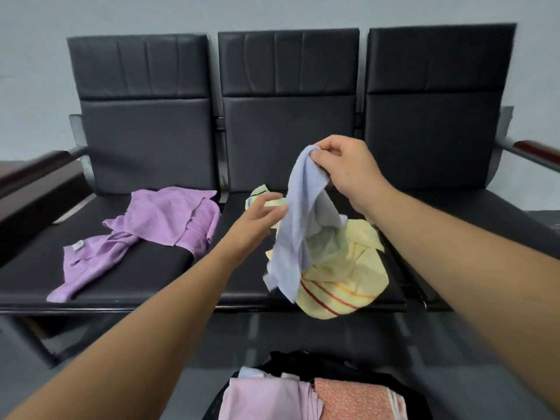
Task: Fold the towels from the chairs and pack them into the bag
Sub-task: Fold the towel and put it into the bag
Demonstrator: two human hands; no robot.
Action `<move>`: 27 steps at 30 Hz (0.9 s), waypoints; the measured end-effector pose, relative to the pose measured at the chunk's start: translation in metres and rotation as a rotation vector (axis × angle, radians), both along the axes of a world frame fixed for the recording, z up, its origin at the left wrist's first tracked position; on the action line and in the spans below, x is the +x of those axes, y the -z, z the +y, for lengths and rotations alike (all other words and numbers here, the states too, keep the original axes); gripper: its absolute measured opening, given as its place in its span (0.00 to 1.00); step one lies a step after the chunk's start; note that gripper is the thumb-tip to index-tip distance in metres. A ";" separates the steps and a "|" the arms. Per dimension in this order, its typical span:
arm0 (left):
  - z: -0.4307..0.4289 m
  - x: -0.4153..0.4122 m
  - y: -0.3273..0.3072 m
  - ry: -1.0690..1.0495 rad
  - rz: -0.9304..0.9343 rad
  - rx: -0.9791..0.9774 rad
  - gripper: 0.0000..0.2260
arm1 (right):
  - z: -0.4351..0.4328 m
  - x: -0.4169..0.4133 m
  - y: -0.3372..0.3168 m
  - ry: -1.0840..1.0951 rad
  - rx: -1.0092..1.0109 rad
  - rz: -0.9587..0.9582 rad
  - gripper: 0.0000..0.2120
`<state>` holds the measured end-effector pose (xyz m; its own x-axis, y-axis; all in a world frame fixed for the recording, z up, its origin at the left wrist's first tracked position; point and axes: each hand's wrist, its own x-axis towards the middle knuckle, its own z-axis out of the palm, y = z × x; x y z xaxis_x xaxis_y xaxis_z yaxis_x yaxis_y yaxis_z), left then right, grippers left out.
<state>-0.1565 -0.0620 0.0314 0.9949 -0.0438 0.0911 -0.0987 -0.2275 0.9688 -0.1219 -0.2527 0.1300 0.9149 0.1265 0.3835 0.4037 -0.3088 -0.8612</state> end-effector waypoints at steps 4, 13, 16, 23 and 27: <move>-0.009 -0.027 -0.039 0.129 -0.064 0.105 0.21 | 0.001 -0.027 -0.045 -0.003 0.081 0.002 0.07; 0.020 -0.080 -0.112 -0.083 -0.141 -0.084 0.06 | -0.028 -0.073 -0.094 0.094 0.000 0.132 0.07; 0.021 -0.098 -0.150 -0.067 -0.117 -0.209 0.05 | -0.029 -0.087 -0.108 0.134 -0.042 0.268 0.04; 0.011 -0.126 -0.201 -0.119 -0.113 -0.262 0.07 | -0.018 -0.143 -0.127 -0.336 -0.145 0.046 0.15; 0.011 -0.137 -0.200 -0.180 -0.035 -0.287 0.11 | -0.002 -0.164 -0.113 -0.445 -0.354 -0.013 0.20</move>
